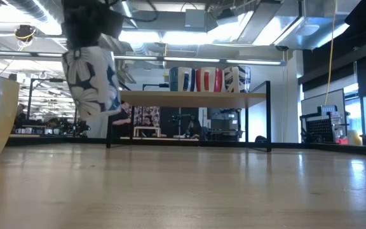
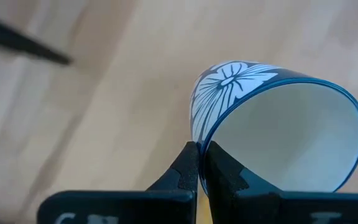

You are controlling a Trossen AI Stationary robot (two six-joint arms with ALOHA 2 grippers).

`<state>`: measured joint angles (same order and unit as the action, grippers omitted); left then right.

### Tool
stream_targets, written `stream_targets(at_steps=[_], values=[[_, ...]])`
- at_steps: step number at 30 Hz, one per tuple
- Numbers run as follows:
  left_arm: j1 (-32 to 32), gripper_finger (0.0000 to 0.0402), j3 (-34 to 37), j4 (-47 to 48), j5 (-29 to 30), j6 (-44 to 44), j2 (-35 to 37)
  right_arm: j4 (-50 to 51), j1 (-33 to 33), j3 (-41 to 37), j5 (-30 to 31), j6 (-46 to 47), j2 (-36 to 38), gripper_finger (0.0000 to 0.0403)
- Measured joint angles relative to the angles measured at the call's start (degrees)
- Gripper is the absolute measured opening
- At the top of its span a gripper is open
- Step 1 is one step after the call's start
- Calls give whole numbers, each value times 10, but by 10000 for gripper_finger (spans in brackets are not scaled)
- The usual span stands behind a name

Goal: Place coffee mugs
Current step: Put the white patterned mug on the shelf

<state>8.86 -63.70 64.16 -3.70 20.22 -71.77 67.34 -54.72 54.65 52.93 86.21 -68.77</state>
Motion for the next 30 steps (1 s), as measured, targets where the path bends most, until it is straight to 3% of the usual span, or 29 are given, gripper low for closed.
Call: stream_targets(at_steps=[4, 10, 22, 30], values=[[-62, 4, -13, -35, 10, 51, -40, 0, 0, 0, -2, -4, 0, 189], [-117, 4, -116, -32, 37, 67, -146, 0, 0, 0, -18, -9, 0, 189], [-137, 4, -380, -22, 38, 11, -376, -4, 31, 0, -98, -9, -19, 189], [-132, 4, -485, -15, 31, -36, -480, -7, 30, 0, -117, 5, -34, 189]])
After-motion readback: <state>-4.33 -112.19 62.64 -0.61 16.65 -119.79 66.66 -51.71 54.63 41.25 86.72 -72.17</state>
